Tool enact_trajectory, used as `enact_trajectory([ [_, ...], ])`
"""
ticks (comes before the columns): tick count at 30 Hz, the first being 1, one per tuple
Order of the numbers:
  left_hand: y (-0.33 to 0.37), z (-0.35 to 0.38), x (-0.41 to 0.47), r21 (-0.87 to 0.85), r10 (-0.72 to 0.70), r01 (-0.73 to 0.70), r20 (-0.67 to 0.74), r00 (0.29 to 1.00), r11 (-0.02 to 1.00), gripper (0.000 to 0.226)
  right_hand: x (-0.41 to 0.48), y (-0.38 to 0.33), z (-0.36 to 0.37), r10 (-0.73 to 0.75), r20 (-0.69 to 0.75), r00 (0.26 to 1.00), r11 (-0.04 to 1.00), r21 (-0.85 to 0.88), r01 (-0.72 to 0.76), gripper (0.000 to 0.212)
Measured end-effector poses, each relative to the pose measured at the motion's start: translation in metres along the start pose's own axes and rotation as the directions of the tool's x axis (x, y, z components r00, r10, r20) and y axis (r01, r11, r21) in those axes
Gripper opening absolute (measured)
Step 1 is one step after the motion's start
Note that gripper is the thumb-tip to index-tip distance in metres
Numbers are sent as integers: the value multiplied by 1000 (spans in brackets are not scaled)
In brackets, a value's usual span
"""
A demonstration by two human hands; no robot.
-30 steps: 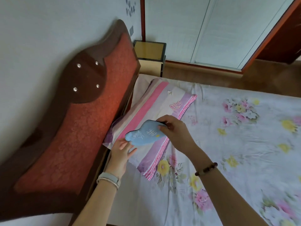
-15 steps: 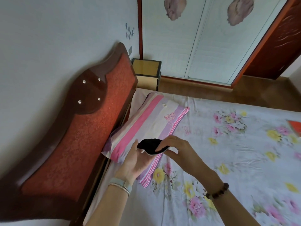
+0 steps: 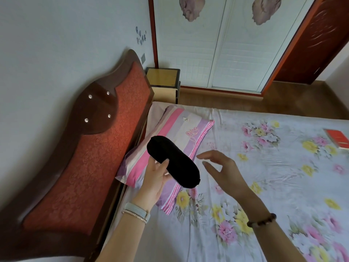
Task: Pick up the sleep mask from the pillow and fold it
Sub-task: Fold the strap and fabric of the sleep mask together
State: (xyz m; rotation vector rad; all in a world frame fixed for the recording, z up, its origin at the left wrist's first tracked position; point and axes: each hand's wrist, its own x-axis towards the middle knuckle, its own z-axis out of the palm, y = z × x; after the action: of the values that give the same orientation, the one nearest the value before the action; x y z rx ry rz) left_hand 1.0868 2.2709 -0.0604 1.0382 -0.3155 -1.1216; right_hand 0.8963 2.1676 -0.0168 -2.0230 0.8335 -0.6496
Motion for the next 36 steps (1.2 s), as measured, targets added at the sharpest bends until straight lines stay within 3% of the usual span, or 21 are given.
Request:
enact_trajectory([
  [4, -6, 6, -10, 83, 44, -45, 17, 999, 996, 55, 12, -15, 17, 3, -28, 1000, 990, -140, -7, 17],
  [10, -13, 11, -23, 107, 59, -59, 3, 998, 992, 51, 11, -24, 49, -22, -40, 999, 918, -397, 5, 34],
  [18, -13, 6, -27, 164, 64, -59, -22, 998, 985, 46, 8, -14, 64, 22, -63, 998, 923, -382, -45, 12],
  [23, -14, 0, -25, 188, 56, -52, -16, 998, 981, 40, 12, -10, 64, 101, 18, 995, 951, -297, -91, 23],
  [28, -20, -13, -21, 196, 12, -5, -36, 999, 981, 48, 18, -10, 56, 185, 86, 979, 964, -211, -163, 16],
  [33, -24, -27, -18, 193, -47, 56, -52, 998, 980, 53, 29, -27, 29, 276, 87, 957, 954, 97, -284, 14],
  [36, -25, -30, -20, 188, -92, 101, -54, 994, 977, 71, 36, -46, 14, 245, 88, 966, 898, 355, -260, 22],
])
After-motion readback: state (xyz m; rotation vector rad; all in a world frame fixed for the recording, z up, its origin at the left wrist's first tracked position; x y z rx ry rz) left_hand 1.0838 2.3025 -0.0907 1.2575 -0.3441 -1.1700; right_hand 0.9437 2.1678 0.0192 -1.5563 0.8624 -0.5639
